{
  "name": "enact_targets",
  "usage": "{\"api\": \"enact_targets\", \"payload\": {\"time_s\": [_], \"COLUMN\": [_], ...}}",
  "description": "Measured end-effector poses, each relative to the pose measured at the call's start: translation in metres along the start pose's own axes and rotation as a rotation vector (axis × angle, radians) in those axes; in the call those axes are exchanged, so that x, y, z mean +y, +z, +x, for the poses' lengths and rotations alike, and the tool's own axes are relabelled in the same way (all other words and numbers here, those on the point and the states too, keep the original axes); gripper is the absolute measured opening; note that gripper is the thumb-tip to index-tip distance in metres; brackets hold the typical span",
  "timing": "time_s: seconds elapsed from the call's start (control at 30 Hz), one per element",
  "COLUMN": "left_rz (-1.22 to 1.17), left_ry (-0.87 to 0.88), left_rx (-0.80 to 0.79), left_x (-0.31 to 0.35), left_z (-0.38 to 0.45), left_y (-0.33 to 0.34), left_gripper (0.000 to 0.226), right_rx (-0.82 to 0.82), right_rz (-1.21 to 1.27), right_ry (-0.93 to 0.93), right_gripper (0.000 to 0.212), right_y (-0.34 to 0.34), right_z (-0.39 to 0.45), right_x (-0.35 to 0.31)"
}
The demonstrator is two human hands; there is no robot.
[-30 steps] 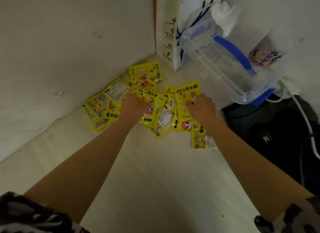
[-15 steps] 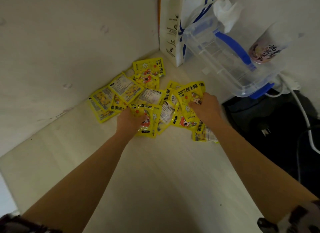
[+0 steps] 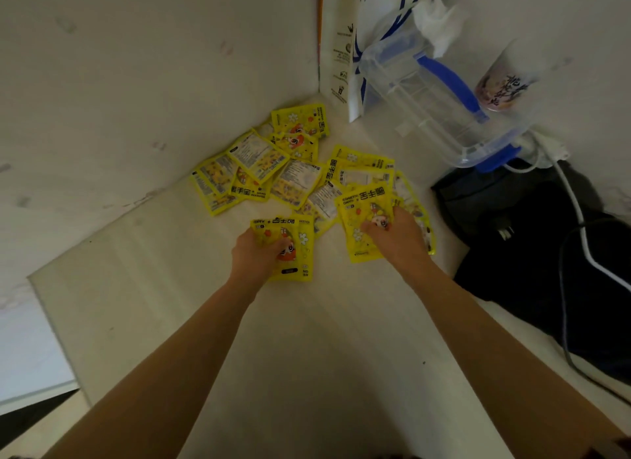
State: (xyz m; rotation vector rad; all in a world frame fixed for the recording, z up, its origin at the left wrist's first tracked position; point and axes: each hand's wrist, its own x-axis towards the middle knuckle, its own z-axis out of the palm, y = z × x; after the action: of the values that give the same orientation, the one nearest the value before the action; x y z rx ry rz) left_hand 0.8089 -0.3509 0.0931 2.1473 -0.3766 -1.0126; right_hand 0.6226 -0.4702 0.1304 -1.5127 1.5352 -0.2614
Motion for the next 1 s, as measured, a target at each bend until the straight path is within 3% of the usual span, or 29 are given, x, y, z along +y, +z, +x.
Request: {"api": "enact_targets", "payload": {"time_s": [0.23, 0.37, 0.5, 0.8, 1.0], "left_rz": [-0.074, -0.085, -0.127, -0.165, -0.097], "left_ry": [-0.038, -0.031, -0.02, 0.013, 0.083], "left_rx": [-0.031, -0.091, -0.139, -0.28, -0.406], "left_x": [-0.022, -0.039, -0.052, -0.106, -0.136], "left_z": [-0.043, -0.065, -0.087, -0.126, -0.158], "left_y": [-0.009, -0.011, -0.018, -0.061, -0.08], "left_gripper": [0.041, 0.03, 0.015, 0.021, 0.012], "right_rx": [-0.108, -0.143, -0.145, -0.027, 0.141], "right_rz": [0.197, 0.305, 0.388, 0.533, 0.649], "right_ry": [0.052, 0.105, 0.119, 0.151, 0.209], "right_gripper": [0.048, 0.025, 0.02, 0.031, 0.025], "right_y": [0.017, 0.031, 0.05, 0.091, 0.112], "right_z": [-0.064, -0.101, -0.137, -0.227, -0.294], "right_x": [0.023, 0.035, 0.046, 0.076, 0.103]}}
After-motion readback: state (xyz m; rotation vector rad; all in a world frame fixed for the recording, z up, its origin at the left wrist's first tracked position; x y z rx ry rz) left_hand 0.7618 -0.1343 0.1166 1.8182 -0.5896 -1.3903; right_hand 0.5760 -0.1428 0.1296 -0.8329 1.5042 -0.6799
